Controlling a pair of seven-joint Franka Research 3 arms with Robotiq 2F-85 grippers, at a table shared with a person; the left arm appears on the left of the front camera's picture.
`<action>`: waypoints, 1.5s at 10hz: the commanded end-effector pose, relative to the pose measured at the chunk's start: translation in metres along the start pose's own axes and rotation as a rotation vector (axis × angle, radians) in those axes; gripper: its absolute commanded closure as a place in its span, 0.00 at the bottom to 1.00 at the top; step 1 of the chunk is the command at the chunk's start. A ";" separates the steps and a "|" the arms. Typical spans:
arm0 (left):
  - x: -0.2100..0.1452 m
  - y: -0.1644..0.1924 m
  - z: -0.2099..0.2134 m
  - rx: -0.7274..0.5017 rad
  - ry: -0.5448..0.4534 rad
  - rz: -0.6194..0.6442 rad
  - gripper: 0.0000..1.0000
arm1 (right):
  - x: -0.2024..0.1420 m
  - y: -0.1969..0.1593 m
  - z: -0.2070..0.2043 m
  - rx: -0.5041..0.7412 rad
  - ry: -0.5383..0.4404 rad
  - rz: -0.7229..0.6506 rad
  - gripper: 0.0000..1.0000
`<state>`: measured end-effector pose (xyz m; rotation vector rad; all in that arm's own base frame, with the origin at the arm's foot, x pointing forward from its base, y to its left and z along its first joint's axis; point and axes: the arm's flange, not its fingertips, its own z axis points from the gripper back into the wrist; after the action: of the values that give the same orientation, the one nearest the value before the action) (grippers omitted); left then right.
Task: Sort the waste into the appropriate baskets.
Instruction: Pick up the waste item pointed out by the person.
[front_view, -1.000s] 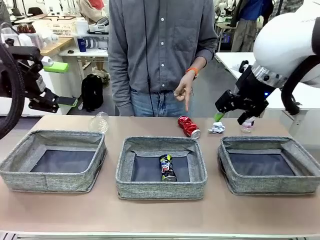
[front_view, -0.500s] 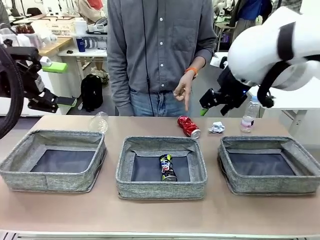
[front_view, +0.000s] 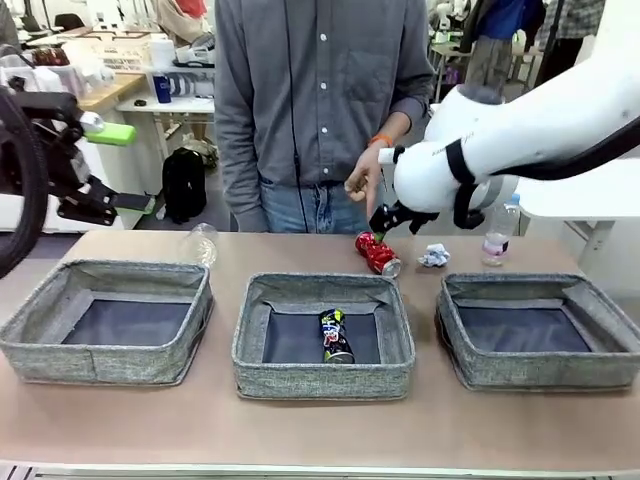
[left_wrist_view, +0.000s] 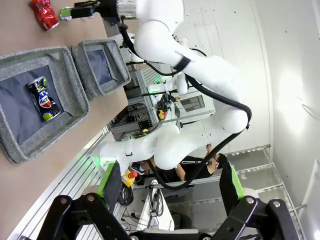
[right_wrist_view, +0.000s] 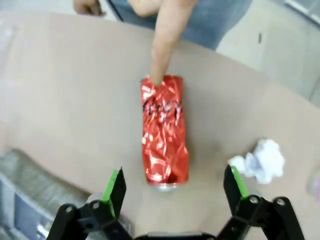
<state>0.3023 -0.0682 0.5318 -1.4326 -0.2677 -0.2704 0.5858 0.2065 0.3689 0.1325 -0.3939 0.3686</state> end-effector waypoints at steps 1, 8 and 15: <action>-0.001 -0.002 -0.002 -0.024 -0.011 -0.020 0.00 | 0.022 0.007 -0.028 -0.028 0.026 -0.037 0.00; -0.001 -0.002 -0.002 -0.024 -0.011 -0.020 0.00 | 0.017 0.014 -0.086 0.005 0.022 -0.081 0.00; -0.001 -0.002 -0.002 -0.024 -0.011 -0.020 0.00 | 0.017 0.011 -0.085 -0.011 0.059 -0.078 1.00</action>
<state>0.3023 -0.0681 0.5320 -1.4325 -0.2683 -0.2704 0.6238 0.2344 0.2956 0.1607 -0.3403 0.3197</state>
